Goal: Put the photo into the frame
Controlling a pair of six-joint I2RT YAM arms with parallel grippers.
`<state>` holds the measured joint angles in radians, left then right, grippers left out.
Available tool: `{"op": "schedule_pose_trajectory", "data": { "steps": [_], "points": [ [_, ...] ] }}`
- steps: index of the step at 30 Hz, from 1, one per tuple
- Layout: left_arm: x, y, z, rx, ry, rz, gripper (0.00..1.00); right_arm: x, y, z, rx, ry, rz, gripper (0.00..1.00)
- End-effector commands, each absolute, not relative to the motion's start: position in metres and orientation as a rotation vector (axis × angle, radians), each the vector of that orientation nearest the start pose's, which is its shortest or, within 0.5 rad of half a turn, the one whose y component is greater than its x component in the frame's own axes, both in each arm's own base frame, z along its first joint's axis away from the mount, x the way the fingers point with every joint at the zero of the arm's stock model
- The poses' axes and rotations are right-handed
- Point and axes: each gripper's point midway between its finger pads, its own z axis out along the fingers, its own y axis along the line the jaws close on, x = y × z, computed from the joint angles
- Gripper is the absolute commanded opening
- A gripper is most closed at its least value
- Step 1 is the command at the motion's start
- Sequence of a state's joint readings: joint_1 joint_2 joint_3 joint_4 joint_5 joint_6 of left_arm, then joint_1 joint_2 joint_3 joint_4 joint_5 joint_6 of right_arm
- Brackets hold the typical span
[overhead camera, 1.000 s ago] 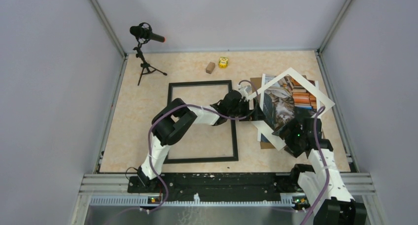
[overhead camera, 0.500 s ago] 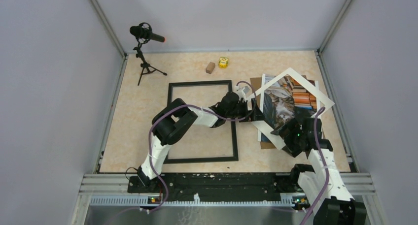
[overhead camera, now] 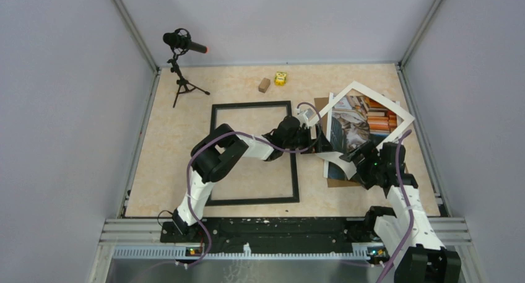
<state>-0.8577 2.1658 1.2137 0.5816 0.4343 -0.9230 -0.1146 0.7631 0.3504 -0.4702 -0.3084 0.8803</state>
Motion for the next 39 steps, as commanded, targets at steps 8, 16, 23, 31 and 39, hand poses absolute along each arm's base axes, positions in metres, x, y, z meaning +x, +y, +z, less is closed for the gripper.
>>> {"op": "schedule_pose_trajectory", "data": {
  "steps": [8, 16, 23, 31, 39],
  "points": [
    [0.258, -0.477, 0.029, 0.302, 2.391, -1.494, 0.99, 0.266, 0.042, 0.105, 1.007, 2.005, 0.707, 0.98],
    [0.257, -0.477, 0.03, 0.312, 2.38, -1.533, 0.99, 0.276, 0.03, 0.1, 0.933, 2.027, 0.604, 0.98],
    [0.258, -0.474, 0.029, 0.291, 2.377, -1.568, 0.99, 0.283, 0.014, 0.099, 0.838, 2.088, 0.446, 0.98],
    [0.258, -0.475, 0.03, 0.288, 2.373, -1.579, 0.99, 0.292, 0.01, 0.097, 0.782, 2.109, 0.444, 0.99],
    [0.259, -0.473, 0.03, 0.285, 2.374, -1.57, 0.99, 0.301, 0.01, 0.103, 0.716, 2.085, 0.54, 0.99]
  ]
}}
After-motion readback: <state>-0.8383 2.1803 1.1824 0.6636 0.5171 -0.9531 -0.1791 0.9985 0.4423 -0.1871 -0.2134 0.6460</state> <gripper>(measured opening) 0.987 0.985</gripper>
